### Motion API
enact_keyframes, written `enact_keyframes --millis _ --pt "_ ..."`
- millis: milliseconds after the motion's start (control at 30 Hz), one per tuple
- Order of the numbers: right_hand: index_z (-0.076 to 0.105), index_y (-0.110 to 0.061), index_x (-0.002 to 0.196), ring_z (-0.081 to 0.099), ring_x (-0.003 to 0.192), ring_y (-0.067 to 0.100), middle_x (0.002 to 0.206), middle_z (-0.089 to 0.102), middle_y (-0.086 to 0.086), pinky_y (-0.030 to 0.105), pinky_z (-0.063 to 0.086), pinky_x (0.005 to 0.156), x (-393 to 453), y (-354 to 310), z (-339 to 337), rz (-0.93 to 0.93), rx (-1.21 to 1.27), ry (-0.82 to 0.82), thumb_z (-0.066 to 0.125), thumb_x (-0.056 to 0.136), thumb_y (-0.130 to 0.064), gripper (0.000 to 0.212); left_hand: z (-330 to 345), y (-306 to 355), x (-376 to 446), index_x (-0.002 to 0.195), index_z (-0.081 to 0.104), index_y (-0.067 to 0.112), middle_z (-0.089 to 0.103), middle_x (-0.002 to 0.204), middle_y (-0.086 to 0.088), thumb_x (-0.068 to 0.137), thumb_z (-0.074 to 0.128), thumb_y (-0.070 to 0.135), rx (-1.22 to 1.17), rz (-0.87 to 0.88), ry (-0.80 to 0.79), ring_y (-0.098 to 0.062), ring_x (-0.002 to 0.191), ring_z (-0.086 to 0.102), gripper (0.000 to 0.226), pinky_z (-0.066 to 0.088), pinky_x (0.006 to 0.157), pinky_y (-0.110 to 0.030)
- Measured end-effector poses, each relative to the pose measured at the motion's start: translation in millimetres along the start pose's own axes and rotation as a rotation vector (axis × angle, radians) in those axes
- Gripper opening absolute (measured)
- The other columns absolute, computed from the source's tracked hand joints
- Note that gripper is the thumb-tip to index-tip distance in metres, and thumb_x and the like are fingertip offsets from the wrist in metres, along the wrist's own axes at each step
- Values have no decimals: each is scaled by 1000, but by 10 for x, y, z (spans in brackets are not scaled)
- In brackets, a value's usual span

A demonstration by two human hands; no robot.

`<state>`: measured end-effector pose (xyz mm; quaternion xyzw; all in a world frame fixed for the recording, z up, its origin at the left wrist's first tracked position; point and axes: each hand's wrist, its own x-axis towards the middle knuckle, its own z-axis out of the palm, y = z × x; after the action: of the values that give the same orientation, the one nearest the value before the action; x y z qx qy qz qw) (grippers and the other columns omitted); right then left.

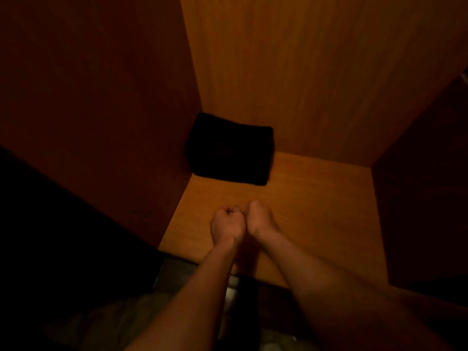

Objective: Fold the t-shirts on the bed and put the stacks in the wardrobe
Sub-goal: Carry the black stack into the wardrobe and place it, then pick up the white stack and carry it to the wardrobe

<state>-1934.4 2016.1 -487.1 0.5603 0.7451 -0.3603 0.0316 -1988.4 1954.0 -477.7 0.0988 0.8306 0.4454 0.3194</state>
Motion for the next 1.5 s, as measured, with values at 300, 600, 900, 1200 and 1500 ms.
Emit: enact_keyframes --millis 300,600,900,1200,1500 --pt "54 -24 70 67 89 31 96 68 13 38 57 82 -1220 344 92 170 228 -73 54 87 -4 27 -619 -318 -1040 75 63 16 72 95 -17 69 54 43 -51 -367 -152 -35 94 67 29 54 90 -43" --pt "59 -19 65 65 70 22 71 67 7 33 55 74 -3105 9 -721 273 206 -244 54 83 -4 25 -1547 190 -2636 83 69 3 63 77 -14 93 58 24 186 -284 -241 -25 75 58 26 42 67 -32" --pt "53 -13 73 54 41 5 63 58 5 14 40 38 -5364 -92 -1649 414 520 -195 49 92 -2 22 -2608 790 -4557 96 70 7 68 89 -14 94 55 32 385 -214 -464 -29 89 63 30 49 80 -33" --pt "56 -12 91 60 63 17 80 62 8 25 48 56 -6902 376 -2566 633 835 38 47 100 -12 13 -2437 1240 -5962 108 69 7 66 88 -7 98 54 38 557 -12 -810 -25 88 64 36 50 78 -33" --pt "55 -3 109 54 59 16 76 57 7 18 42 42 -8529 1680 -2955 812 1035 338 49 101 -11 13 -1533 1533 -7639 113 66 23 70 99 0 94 55 40 808 401 -1161 -18 89 68 27 55 80 -33"
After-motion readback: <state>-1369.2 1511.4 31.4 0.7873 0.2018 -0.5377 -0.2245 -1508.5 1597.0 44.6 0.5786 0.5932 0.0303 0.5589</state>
